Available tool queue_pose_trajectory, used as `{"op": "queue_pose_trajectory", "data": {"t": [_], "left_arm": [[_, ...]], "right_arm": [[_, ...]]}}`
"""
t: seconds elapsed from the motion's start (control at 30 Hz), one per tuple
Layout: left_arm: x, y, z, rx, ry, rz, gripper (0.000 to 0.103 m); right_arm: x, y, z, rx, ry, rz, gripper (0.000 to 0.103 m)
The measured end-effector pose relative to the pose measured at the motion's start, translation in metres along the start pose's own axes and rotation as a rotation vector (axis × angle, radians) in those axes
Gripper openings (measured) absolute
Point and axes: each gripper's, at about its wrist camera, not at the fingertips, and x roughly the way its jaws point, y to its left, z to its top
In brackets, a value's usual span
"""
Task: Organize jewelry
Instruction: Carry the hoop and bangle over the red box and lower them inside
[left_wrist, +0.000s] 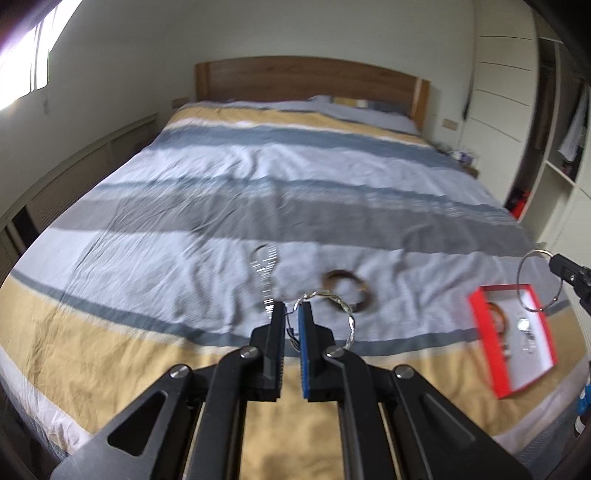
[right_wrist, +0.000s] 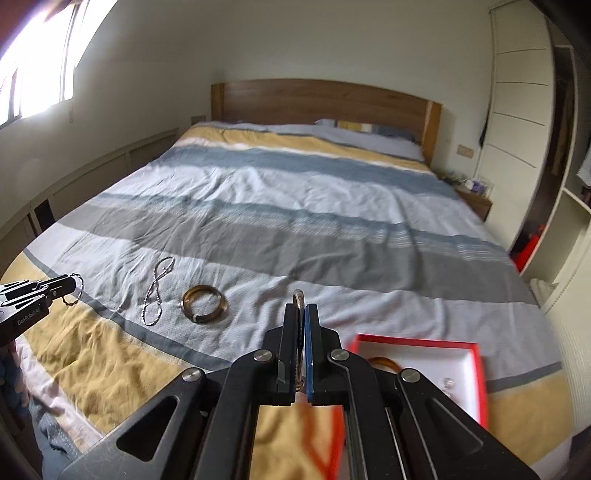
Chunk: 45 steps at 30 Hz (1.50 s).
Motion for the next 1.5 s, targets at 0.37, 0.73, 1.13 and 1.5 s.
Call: {"op": "queue_pose_trajectory", "data": {"t": [0.37, 0.73, 1.13, 1.5], "left_arm": [[-0.019, -0.128, -0.002, 0.117, -0.013, -0.169, 0.006], [0.006, -0.233, -0.032, 0.208, 0.058, -0.286, 0.006], [0.062, -0.287, -0.072, 0.310, 0.191, -0.341, 0.006], [0.095, -0.320, -0.093, 0.360, 0.260, -0.369, 0.006]], "right_arm": [[-0.043, -0.088, -0.034, 0.069, 0.013, -0.089, 0.003], [-0.027, -0.130, -0.076, 0.109, 0.071, -0.081, 0.003], [0.035, -0.153, -0.121, 0.199, 0.167, 0.014, 0.004], [0.059, -0.188, -0.142, 0.264, 0.205, 0.026, 0.004]]}}
